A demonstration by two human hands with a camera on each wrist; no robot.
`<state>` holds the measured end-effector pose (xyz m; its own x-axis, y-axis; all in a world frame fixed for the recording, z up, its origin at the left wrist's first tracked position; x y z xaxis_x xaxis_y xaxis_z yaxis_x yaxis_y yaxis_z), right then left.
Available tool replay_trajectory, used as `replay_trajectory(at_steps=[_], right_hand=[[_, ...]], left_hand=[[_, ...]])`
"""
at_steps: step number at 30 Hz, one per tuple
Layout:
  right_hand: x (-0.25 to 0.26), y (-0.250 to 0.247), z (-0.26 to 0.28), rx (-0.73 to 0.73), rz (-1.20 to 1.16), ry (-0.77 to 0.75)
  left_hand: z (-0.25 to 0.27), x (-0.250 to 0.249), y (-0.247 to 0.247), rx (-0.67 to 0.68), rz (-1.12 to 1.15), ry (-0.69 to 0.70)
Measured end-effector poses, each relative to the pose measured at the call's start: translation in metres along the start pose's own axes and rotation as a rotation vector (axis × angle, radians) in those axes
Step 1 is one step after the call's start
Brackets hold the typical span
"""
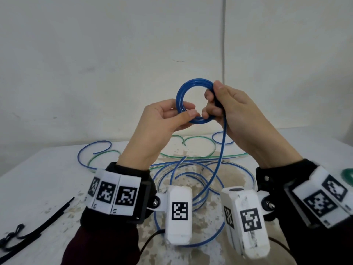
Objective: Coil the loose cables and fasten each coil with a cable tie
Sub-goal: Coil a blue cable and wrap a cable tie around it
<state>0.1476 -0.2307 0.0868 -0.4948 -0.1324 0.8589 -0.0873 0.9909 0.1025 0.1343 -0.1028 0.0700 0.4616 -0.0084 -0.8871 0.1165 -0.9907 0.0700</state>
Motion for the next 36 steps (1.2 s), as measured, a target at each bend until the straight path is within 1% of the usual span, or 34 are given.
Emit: replay_trajectory(at_steps=[2, 8, 12, 16, 18, 21, 25, 28, 30, 33, 35, 36], right_hand=[[-0.005, -0.001, 0.0, -0.01, -0.019, 0.037], [-0.017, -0.003, -0.001, -0.02, -0.082, 0.163], [-0.016, 0.001, 0.001, -0.014, -0.089, 0.159], [-0.013, -0.001, 0.0, -0.028, -0.076, 0.133], [-0.015, -0.003, -0.001, -0.04, -0.057, 0.132], [-0.02, -0.004, -0.002, -0.051, -0.071, 0.153], [-0.024, 0.004, -0.001, -0.016, -0.124, 0.182], [-0.029, 0.013, 0.002, 0.025, -0.179, 0.216], [-0.032, 0.015, 0.002, 0.012, -0.156, 0.217], [-0.034, 0.013, 0.002, -0.009, -0.121, 0.204], [-0.033, 0.013, 0.002, 0.031, -0.084, 0.202], [-0.033, 0.015, 0.004, 0.069, -0.058, 0.203]], left_hand=[[-0.001, 0.0, 0.0, 0.005, 0.029, -0.014], [0.002, 0.001, 0.003, 0.093, 0.034, -0.052], [0.0, 0.004, -0.001, 0.12, 0.07, -0.078], [0.0, 0.011, 0.001, 0.134, 0.135, -0.133], [0.0, 0.012, 0.001, 0.123, 0.106, -0.135], [0.001, 0.01, 0.002, 0.124, 0.002, -0.113], [0.004, 0.017, -0.001, 0.186, -0.084, -0.186], [0.001, 0.022, -0.012, 0.156, -0.142, -0.201], [0.0, 0.025, -0.014, 0.152, -0.174, -0.207], [0.001, 0.027, -0.012, 0.163, -0.195, -0.198], [-0.001, 0.022, -0.01, 0.149, -0.161, -0.172], [-0.002, 0.019, -0.009, 0.145, -0.111, -0.183]])
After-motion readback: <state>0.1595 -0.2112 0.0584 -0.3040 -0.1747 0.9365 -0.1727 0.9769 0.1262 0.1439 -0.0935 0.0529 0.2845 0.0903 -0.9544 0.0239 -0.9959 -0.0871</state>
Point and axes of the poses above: each hand's wrist, its own z-axis away from the middle knuckle, its own y-axis out of the palm, x = y × z, the point moved 9 cm from there along -z, towards the middle knuckle, and after that the axes turned 12 degrees about -x, right-handed, at the moved point
